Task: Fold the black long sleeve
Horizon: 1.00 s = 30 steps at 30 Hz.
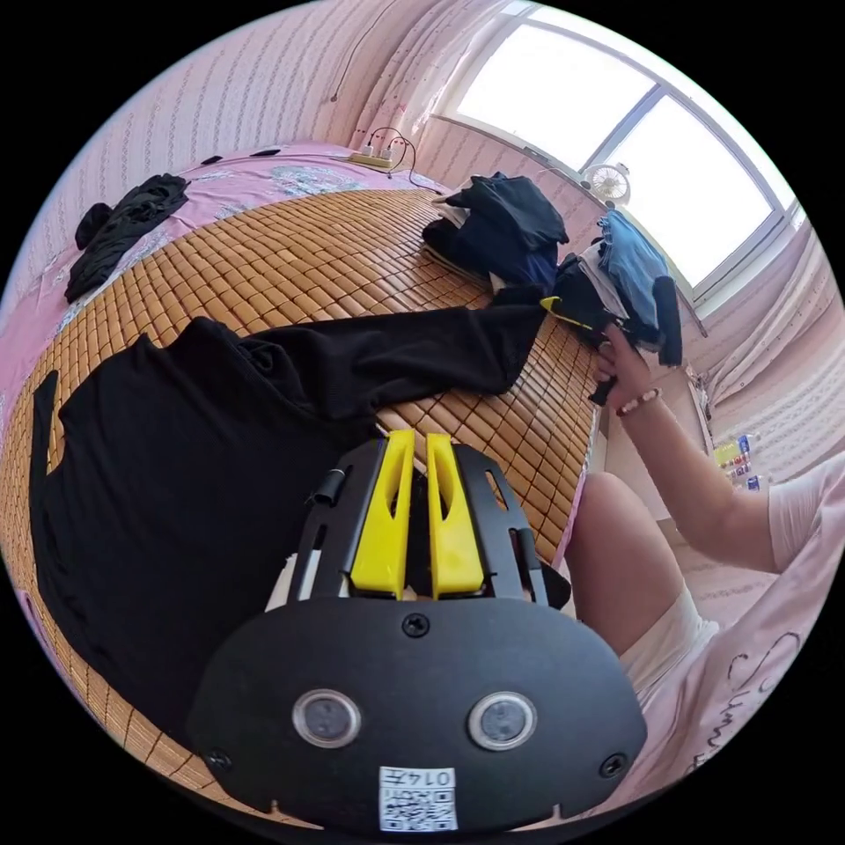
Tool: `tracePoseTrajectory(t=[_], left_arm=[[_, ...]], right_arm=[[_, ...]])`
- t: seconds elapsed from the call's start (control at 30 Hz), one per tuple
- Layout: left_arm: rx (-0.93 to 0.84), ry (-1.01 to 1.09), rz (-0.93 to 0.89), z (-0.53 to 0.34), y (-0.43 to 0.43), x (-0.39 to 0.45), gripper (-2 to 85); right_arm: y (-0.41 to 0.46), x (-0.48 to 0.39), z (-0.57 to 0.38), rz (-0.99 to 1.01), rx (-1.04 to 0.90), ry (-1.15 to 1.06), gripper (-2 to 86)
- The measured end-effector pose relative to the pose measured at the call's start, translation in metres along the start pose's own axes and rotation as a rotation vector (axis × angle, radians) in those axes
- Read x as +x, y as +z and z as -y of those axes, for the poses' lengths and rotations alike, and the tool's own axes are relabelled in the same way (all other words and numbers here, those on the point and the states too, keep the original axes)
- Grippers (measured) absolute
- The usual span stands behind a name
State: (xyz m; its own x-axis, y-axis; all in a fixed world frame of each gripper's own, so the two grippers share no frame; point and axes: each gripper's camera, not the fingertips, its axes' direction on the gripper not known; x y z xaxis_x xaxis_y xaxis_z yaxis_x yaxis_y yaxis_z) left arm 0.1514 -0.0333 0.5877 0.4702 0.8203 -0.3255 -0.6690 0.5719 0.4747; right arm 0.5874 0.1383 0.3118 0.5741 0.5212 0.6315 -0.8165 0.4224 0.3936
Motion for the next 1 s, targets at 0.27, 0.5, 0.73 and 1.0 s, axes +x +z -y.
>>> tracePoseTrajectory(t=[0.27,0.5,0.73,1.0], left_arm=[[-0.020,0.050,0.011,0.016,0.019,0.021,3.1],[-0.103,0.011,0.124,0.032,0.060,0.016,4.0],[-0.135,0.002,0.128,0.011,0.064,0.022,4.7],[0.010,-0.100,0.347,-0.156,-0.061,0.005,5.5]], right_arm=[[-0.002,0.087,-0.047,-0.060,-0.144,0.016,1.8],[0.097,0.075,-0.027,-0.037,-0.244,-0.072,1.1],[0.150,0.095,-0.062,-0.082,-0.284,-0.082,3.6],[0.194,-0.029,-0.064,0.017,-0.283,-0.475,6.9]])
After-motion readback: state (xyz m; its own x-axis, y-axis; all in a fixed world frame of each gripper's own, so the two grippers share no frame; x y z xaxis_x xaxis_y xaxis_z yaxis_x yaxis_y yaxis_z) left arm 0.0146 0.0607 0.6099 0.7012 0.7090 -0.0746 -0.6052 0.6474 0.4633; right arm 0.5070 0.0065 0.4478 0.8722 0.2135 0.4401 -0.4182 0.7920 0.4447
